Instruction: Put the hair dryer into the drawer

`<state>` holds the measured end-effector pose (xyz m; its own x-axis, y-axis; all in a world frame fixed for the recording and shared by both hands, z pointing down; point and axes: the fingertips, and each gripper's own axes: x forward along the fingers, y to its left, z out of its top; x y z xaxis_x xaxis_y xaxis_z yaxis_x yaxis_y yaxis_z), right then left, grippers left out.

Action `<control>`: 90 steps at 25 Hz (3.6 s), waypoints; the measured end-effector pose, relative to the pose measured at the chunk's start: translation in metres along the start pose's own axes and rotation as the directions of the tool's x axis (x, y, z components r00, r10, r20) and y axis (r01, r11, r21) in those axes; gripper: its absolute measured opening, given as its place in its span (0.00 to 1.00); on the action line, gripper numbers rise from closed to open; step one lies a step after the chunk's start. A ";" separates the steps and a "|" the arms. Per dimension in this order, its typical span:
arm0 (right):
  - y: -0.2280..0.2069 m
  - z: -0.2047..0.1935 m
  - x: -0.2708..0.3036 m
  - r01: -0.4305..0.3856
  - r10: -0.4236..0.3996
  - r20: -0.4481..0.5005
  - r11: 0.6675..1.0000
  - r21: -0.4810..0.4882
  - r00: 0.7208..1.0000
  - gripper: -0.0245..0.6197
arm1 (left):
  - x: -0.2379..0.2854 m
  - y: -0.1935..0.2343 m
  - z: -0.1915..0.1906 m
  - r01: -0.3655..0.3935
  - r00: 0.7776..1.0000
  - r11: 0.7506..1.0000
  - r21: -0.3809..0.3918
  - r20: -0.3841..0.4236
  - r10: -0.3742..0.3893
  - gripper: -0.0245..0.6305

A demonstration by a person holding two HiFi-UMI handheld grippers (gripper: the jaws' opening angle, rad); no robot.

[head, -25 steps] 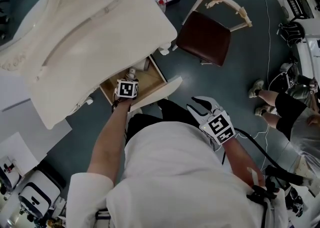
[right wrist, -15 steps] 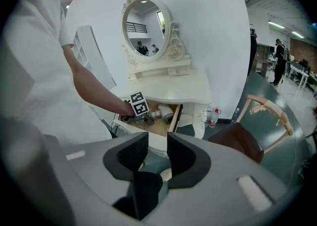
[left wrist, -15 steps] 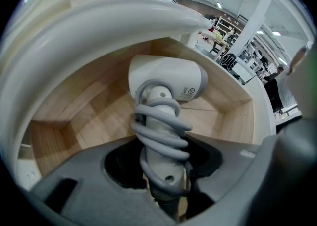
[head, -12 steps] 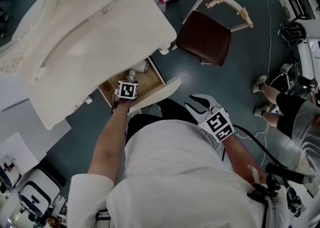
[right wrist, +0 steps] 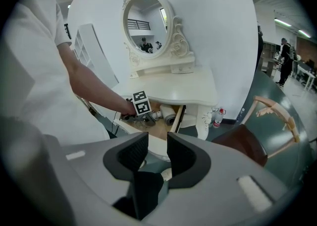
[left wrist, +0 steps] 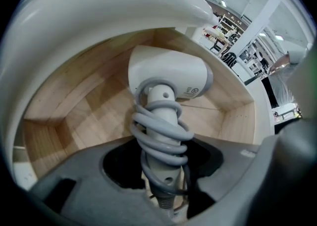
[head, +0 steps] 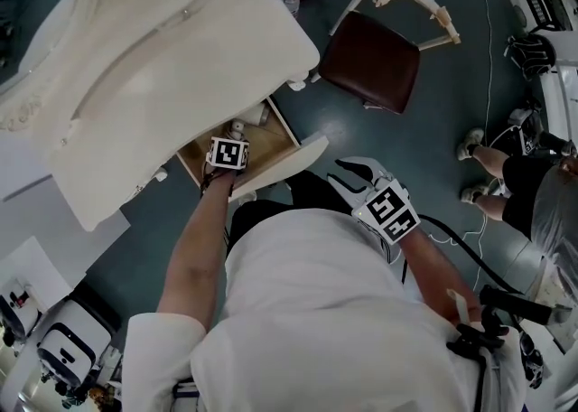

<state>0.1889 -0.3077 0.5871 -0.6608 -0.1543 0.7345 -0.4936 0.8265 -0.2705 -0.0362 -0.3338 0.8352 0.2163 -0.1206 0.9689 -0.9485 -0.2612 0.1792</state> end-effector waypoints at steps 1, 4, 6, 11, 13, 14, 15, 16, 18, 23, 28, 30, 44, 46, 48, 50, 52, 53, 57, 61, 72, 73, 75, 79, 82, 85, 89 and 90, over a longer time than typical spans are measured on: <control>0.000 0.000 0.003 -0.004 0.004 -0.008 1.000 0.000 1.000 0.22 | 0.000 0.001 0.000 0.001 1.000 1.000 0.000 -0.002 -0.001 0.36; 0.005 -0.003 0.014 -0.017 0.016 -0.031 1.000 -0.002 0.999 0.22 | -0.003 0.005 -0.005 0.008 1.000 1.000 0.001 -0.001 -0.008 0.38; 0.013 -0.006 0.024 -0.026 0.026 -0.047 1.000 -0.006 0.999 0.23 | -0.008 0.008 -0.009 0.015 1.000 1.000 -0.002 0.010 -0.015 0.39; 0.027 0.001 0.039 -0.055 0.054 -0.076 0.998 -0.011 0.996 0.22 | -0.025 0.011 -0.013 0.040 0.999 0.999 0.024 0.023 -0.041 0.41; 0.029 0.006 0.043 -0.059 0.058 -0.079 0.998 -0.020 0.995 0.22 | -0.035 0.013 -0.009 0.043 0.998 0.999 0.033 0.041 -0.044 0.42; 0.029 0.007 0.046 -0.061 0.059 -0.081 0.998 -0.024 0.995 0.22 | -0.041 0.013 -0.006 0.045 0.997 0.998 0.037 0.054 -0.046 0.42; 0.030 0.009 0.047 -0.064 0.061 -0.082 0.998 -0.028 0.995 0.22 | -0.047 0.012 -0.003 0.047 0.997 0.998 0.042 0.067 -0.050 0.42; 0.030 0.011 0.048 -0.067 0.064 -0.082 0.997 -0.032 0.995 0.22 | -0.053 0.010 0.000 0.050 0.995 0.998 0.047 0.079 -0.054 0.42; 0.028 0.013 0.050 -0.072 0.069 -0.084 0.997 -0.036 0.994 0.22 | -0.062 0.005 0.007 0.061 0.992 0.997 0.056 0.104 -0.067 0.42; 0.054 0.021 0.065 -0.074 0.068 -0.089 0.995 -0.071 0.994 0.20 | -0.102 0.006 -0.002 0.114 0.971 0.991 0.065 0.203 -0.125 0.42; 0.098 0.026 0.072 -0.051 0.043 -0.079 0.994 -0.097 0.996 0.17 | -0.157 0.001 -0.032 0.188 0.931 0.979 0.083 0.303 -0.205 0.41; 0.109 0.028 0.076 -0.042 0.036 -0.066 0.994 -0.097 0.997 0.14 | -0.171 -0.002 -0.043 0.224 0.911 0.970 0.094 0.333 -0.243 0.40; 0.229 0.033 0.072 -0.008 0.007 -0.015 0.992 -0.129 1.000 0.03 | -0.309 -0.034 -0.138 0.434 0.746 0.889 0.146 0.495 -0.445 0.04; 0.248 0.030 0.070 -0.002 0.002 -0.006 0.992 -0.129 1.000 0.03 | -0.323 -0.039 -0.155 0.433 0.740 0.885 0.171 0.494 -0.457 0.04; 0.265 0.025 0.070 0.004 -0.004 0.002 0.992 -0.126 1.000 0.03 | -0.332 -0.045 -0.171 0.430 0.736 0.880 0.203 0.485 -0.472 0.04; 0.284 0.019 0.069 0.010 -0.009 0.010 0.993 -0.121 1.000 0.04 | -0.342 -0.052 -0.191 0.422 0.736 0.876 0.234 0.475 -0.482 0.04; 0.304 0.013 0.064 0.012 -0.011 0.013 0.993 -0.117 1.000 0.04 | -0.352 -0.060 -0.211 0.416 0.735 0.871 0.261 0.467 -0.491 0.04; 0.314 0.010 0.063 0.011 -0.010 0.010 0.993 -0.113 1.000 0.04 | -0.357 -0.062 -0.220 0.417 0.734 0.868 0.271 0.464 -0.497 0.04; 0.343 -0.002 0.062 0.014 -0.014 0.006 0.996 -0.093 1.000 0.04 | -0.371 -0.067 -0.244 0.435 0.713 0.849 0.298 0.461 -0.528 0.04; 0.362 -0.013 0.069 0.026 -0.025 0.015 0.996 -0.080 1.000 0.04 | -0.376 -0.070 -0.261 0.444 0.699 0.833 0.330 0.455 -0.552 0.04; 0.385 -0.017 0.057 0.070 -0.067 0.045 0.995 -0.071 0.997 0.03 | -0.380 -0.089 -0.276 0.438 0.690 0.804 0.403 0.423 -0.588 0.04; 0.386 -0.017 0.057 0.073 -0.070 0.046 0.995 -0.070 0.996 0.04 | -0.380 -0.090 -0.277 0.437 0.689 0.802 0.406 0.422 -0.589 0.04; 0.389 -0.018 0.057 0.075 -0.072 0.046 0.995 -0.070 0.996 0.03 | -0.380 -0.090 -0.279 0.437 0.689 0.802 0.407 0.422 -0.589 0.04; 0.395 -0.021 0.059 0.071 -0.068 0.041 0.995 -0.074 0.997 0.03 | -0.379 -0.088 -0.287 0.429 0.694 0.809 0.403 0.426 -0.580 0.04; 0.398 -0.020 0.059 0.067 -0.064 0.046 0.995 -0.079 0.997 0.03 | -0.378 -0.085 -0.291 0.408 0.710 0.818 0.406 0.422 -0.564 0.04; 0.398 -0.017 0.063 0.067 -0.063 0.052 0.994 -0.083 0.997 0.03 | -0.377 -0.080 -0.294 0.402 0.716 0.822 0.403 0.421 -0.557 0.04; 0.399 -0.015 0.071 0.060 -0.057 0.048 0.995 -0.081 0.997 0.03 | -0.372 -0.072 -0.296 0.407 0.719 0.823 0.396 0.417 -0.556 0.04; 0.399 -0.015 0.072 0.058 -0.054 0.045 0.995 -0.080 0.998 0.03 | -0.372 -0.071 -0.295 0.408 0.719 0.824 0.394 0.417 -0.556 0.04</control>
<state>-0.0475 0.0191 0.5417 -0.6577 -0.2232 0.7195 -0.4840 0.8571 -0.1766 -0.1174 0.0122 0.5127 0.7793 -0.3407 0.5259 -0.6017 -0.6414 0.4760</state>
